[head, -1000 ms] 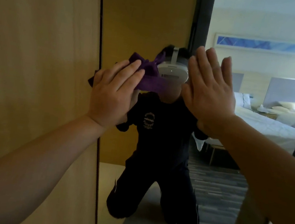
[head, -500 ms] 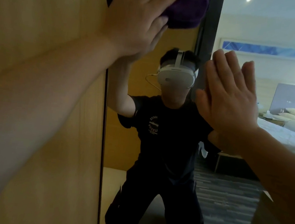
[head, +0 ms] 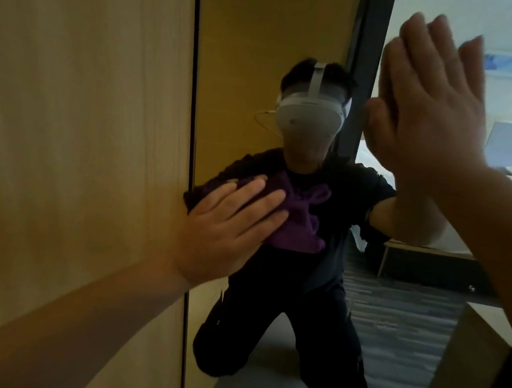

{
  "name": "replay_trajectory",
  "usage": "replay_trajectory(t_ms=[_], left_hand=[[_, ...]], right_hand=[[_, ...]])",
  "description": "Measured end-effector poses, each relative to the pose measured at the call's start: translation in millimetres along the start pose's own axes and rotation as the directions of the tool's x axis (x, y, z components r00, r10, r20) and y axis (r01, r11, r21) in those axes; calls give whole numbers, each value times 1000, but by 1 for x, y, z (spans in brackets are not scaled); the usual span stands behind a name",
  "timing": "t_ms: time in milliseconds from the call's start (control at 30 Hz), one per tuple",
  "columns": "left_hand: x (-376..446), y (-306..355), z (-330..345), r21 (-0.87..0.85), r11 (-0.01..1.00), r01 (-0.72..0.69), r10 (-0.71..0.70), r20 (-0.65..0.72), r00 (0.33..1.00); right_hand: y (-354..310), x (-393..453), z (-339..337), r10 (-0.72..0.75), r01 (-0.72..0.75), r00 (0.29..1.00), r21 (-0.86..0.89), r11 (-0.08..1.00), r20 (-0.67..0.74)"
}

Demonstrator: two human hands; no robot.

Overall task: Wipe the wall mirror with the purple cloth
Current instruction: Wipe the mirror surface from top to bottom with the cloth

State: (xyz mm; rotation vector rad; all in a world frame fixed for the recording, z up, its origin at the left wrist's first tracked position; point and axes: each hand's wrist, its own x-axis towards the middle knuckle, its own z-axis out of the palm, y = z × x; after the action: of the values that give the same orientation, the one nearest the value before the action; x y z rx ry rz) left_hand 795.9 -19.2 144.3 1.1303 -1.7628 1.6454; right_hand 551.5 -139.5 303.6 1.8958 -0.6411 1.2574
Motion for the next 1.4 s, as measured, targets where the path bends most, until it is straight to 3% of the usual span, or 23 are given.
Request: replay_trajectory(t_ms=[300,400,500,633,700,767,900,1067,1167,1400], left_hand=[[0,6,-11,-89,996,26,-22,50,999],[64,-21,-20,-70,989,129,-131,-35,991],[162,-63,-36,-36,957,288,-289,-194,937],[248,-90,-44,-24,922,386,-387,-40,921],[252,-86,-29,46,935,351,-351,5,936],[231,-67,-14,118,968,224,-225,-4,974],[158,-3,8,43,997,59,-58,-41,997],[71,65,22,-29,999,-21,22,29,999],[43,90,24,-57,998,2,2,73,997],[84,65,4,-177,984,-9,13,22,1000]], right_hand=[[13,-9,-15,37,-36,999,46,998,-27],[39,-20,-22,122,-122,993,-25,992,2],[62,-30,-20,167,-165,985,-39,986,42],[66,-32,-12,152,-152,988,-30,988,-9],[67,-33,-9,144,-144,989,-11,989,-43],[69,-34,-7,132,-132,989,1,991,-66],[71,-35,-7,124,-123,990,13,992,-62],[73,-35,-8,128,-126,990,37,991,-53],[76,-35,-10,114,-113,993,41,993,-35],[99,-52,-29,189,-187,981,56,981,-43]])
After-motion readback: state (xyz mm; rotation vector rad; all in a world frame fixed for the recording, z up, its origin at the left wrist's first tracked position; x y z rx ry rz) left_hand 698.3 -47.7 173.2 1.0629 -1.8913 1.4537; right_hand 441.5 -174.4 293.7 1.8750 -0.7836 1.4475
